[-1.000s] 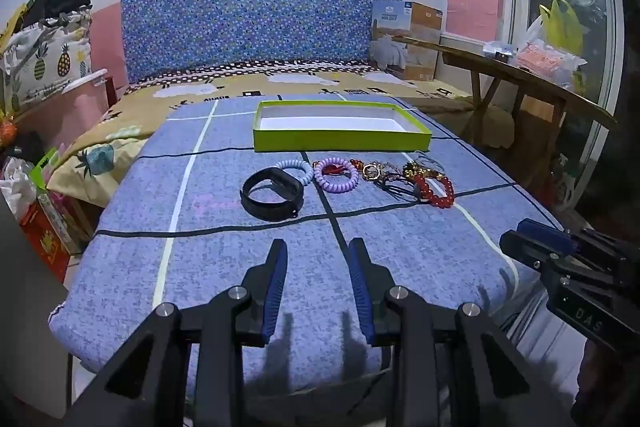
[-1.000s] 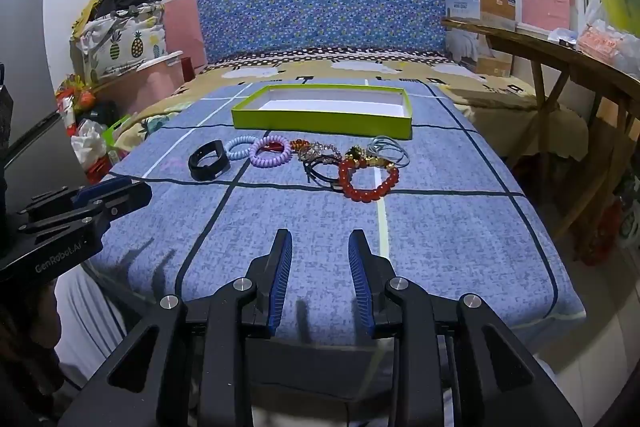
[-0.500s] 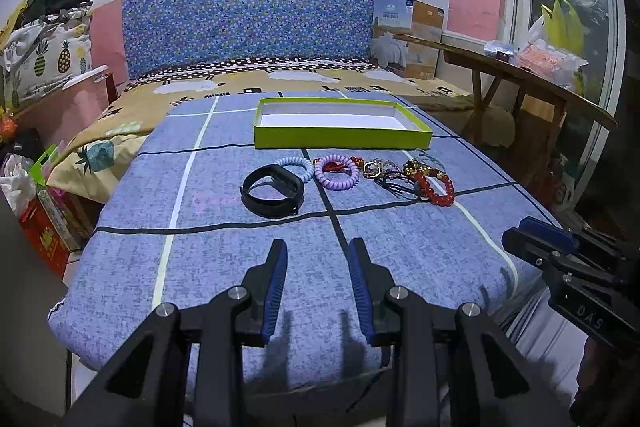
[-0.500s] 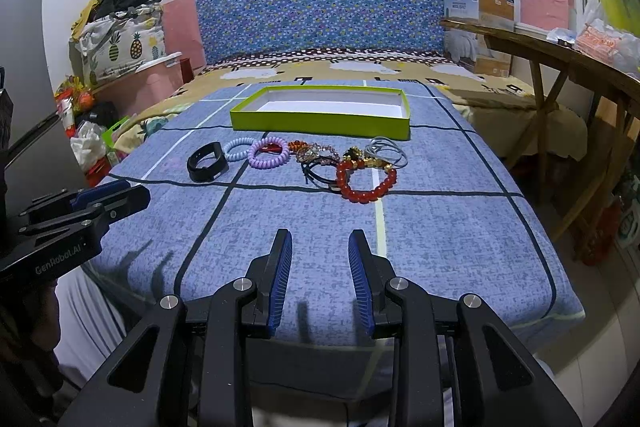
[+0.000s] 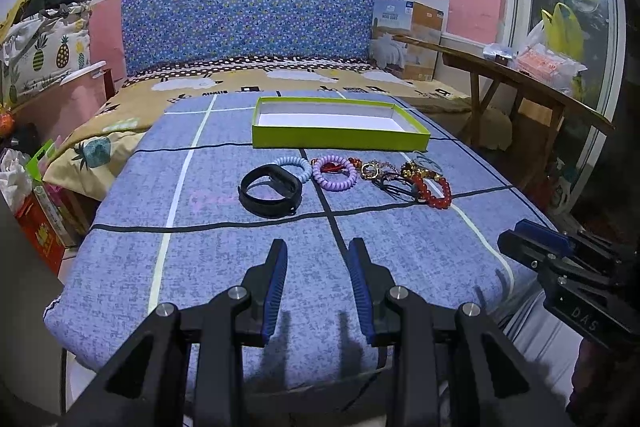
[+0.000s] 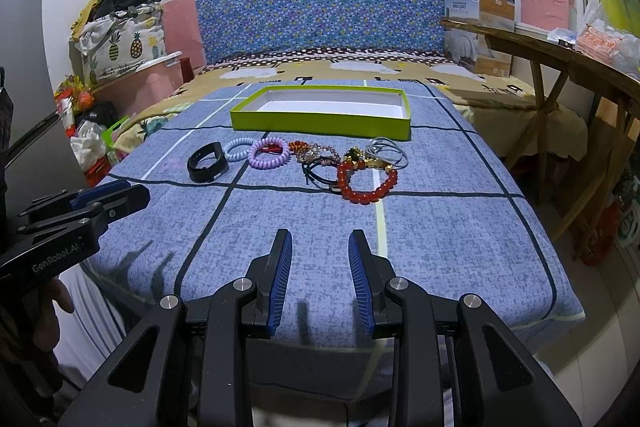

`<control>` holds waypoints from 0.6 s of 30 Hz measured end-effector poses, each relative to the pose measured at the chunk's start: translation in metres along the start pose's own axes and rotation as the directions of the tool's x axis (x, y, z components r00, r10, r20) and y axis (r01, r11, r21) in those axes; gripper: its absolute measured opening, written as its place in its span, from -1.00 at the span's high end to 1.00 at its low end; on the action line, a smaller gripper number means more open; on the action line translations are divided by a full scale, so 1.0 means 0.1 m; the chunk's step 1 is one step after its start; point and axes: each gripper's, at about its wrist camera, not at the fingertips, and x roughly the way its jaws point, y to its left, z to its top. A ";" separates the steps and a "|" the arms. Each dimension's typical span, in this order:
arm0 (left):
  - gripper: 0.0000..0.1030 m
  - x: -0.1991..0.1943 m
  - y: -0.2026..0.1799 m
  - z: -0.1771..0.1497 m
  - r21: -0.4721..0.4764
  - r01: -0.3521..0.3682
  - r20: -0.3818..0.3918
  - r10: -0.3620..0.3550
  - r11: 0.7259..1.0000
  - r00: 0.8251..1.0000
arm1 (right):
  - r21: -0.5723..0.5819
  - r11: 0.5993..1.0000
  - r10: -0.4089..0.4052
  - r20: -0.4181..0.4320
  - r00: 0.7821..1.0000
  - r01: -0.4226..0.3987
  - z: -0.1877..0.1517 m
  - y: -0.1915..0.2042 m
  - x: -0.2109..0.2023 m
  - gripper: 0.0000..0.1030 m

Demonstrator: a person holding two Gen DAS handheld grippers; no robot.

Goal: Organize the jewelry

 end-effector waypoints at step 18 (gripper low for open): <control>0.36 0.01 0.00 -0.01 0.001 0.002 -0.004 -0.002 1.000 1.000 | 0.001 1.000 -0.001 0.001 1.000 0.001 0.00 0.01 0.00 0.41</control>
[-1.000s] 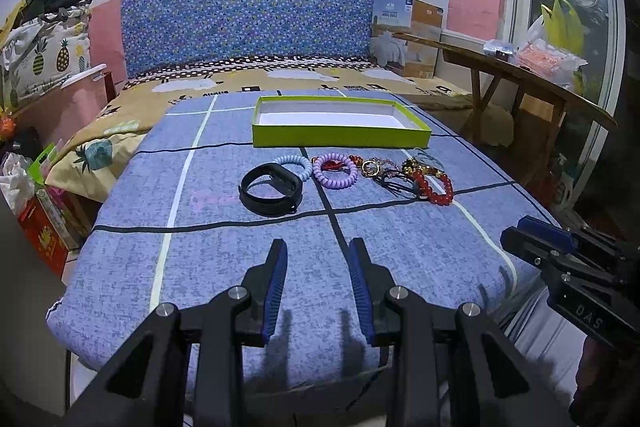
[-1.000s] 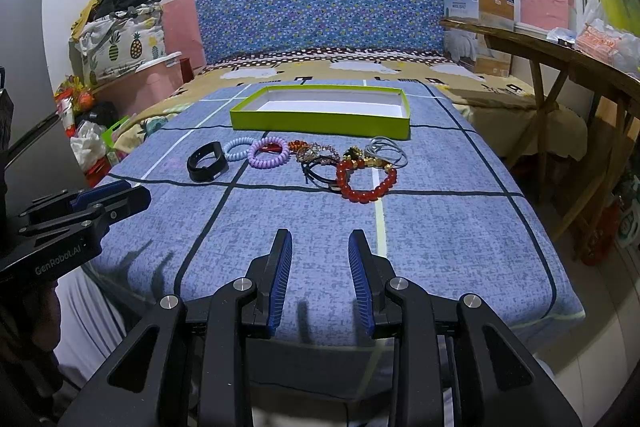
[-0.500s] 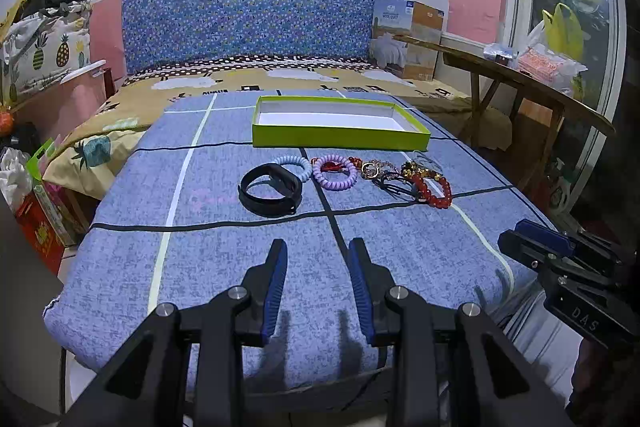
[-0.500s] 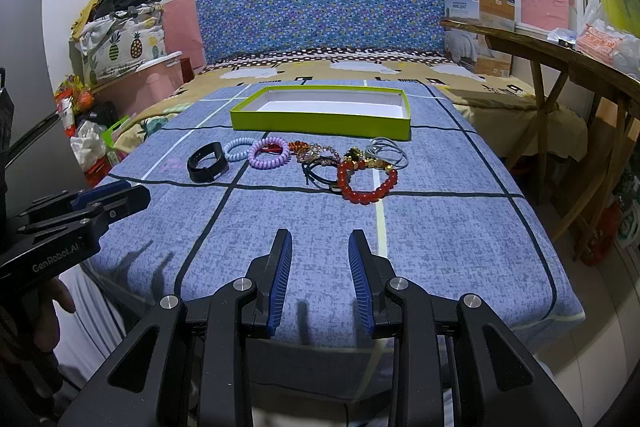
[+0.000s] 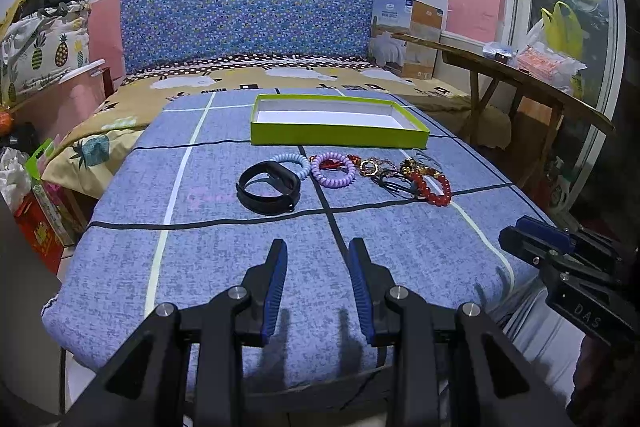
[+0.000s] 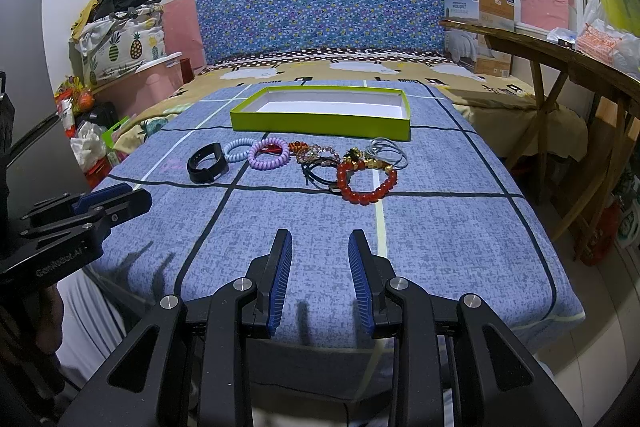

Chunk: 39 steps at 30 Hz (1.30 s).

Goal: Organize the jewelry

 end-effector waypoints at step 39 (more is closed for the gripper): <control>0.36 0.43 0.30 0.22 -0.036 -0.089 -0.055 0.087 0.995 0.995 | 0.021 1.000 -0.008 -0.019 1.000 0.008 0.18 -0.19 0.37 0.41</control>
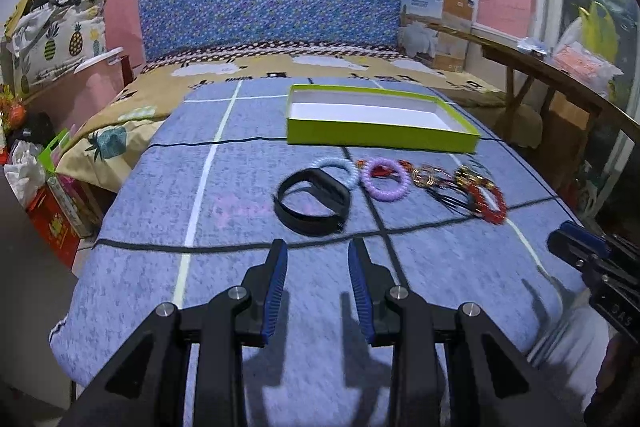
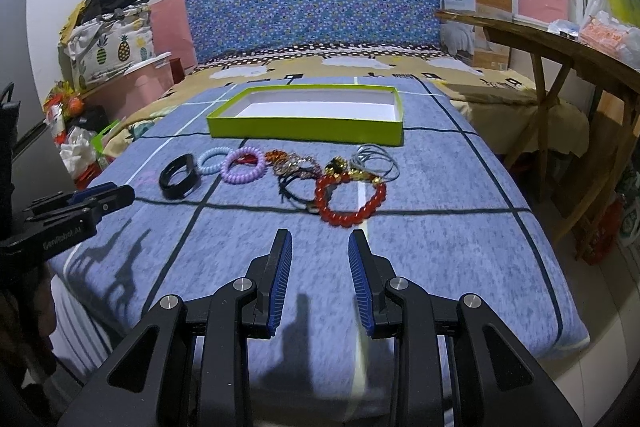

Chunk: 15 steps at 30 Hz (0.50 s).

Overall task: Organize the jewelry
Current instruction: 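Grasp the black watch band with left gripper while right grasps grey wire bracelet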

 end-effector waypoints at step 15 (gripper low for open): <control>0.36 0.64 0.24 0.34 -0.057 -0.057 -0.103 0.051 0.997 0.993 | -0.006 1.000 -0.015 -0.074 0.997 0.014 0.48 -0.39 0.67 0.41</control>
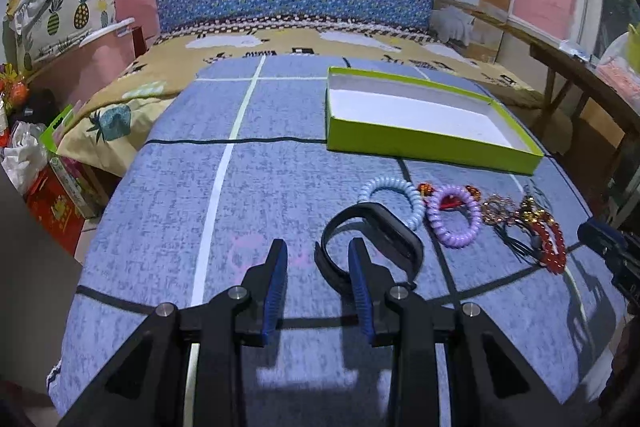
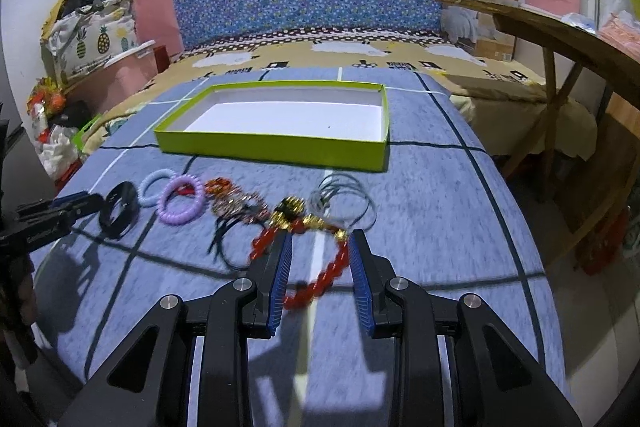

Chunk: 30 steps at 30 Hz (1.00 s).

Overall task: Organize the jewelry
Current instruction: 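Grasp the black watch band with left gripper while right grasps grey wire bracelet, then carry the black band into the green box while right drops the wire bracelet there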

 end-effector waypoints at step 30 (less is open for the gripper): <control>0.77 0.29 -0.05 0.08 0.035 -0.008 -0.062 0.010 0.999 0.998 | 0.116 0.990 0.098 -0.149 0.984 -0.081 0.43 -0.17 0.74 0.84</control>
